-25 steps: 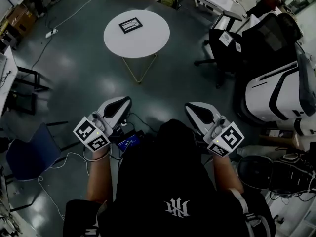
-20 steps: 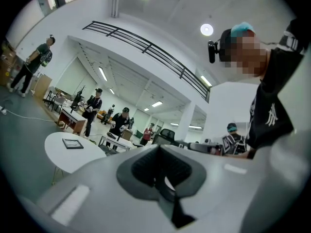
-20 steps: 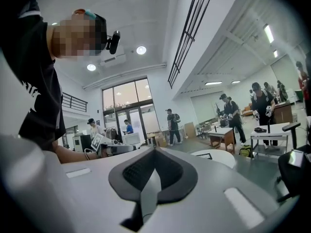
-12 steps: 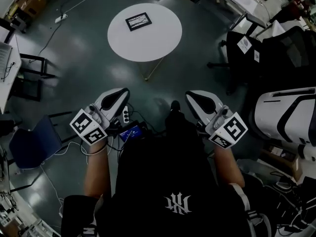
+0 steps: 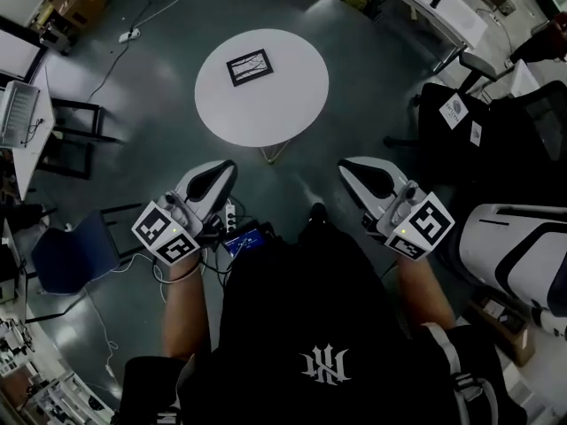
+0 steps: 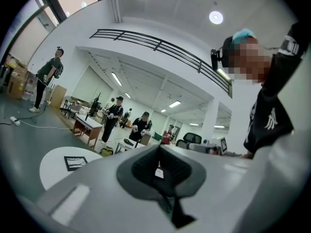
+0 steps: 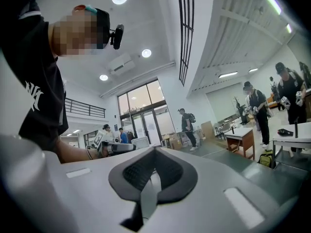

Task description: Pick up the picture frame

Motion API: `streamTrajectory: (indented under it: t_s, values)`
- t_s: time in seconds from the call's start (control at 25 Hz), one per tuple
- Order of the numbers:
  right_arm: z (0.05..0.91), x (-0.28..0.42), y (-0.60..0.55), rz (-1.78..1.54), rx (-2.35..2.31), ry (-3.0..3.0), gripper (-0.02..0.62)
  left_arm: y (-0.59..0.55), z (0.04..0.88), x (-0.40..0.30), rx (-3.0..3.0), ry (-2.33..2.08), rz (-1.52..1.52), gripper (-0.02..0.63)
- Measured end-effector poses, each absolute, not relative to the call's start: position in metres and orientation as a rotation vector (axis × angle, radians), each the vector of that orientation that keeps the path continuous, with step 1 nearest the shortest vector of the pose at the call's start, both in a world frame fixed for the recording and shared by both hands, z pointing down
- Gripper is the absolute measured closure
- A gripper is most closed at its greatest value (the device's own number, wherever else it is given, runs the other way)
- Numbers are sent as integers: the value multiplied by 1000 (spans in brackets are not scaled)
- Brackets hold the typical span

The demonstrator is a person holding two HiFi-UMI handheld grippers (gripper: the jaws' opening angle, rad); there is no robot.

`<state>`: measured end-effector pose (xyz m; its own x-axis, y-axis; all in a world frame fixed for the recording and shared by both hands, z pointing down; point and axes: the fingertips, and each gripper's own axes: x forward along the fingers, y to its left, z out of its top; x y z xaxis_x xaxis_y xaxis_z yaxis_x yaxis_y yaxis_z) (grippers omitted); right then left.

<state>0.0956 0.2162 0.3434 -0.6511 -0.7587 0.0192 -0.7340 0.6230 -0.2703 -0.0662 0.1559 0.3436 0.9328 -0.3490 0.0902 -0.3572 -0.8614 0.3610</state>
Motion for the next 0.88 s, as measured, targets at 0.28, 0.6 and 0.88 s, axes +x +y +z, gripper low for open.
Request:
streamTrajectory:
  t_s: [0.28, 0.6, 0.88]
  values:
    - [348, 126, 170, -410, -1162, 2765, 594, 121, 341, -38, 2702, -603, 40, 603]
    - [357, 130, 123, -450, -1120, 2771, 594, 82, 352, -35, 2668, -639, 50, 603]
    - [381, 135, 66, -512, -1111, 2821, 595, 26, 380, -32, 2617, -669, 19, 603]
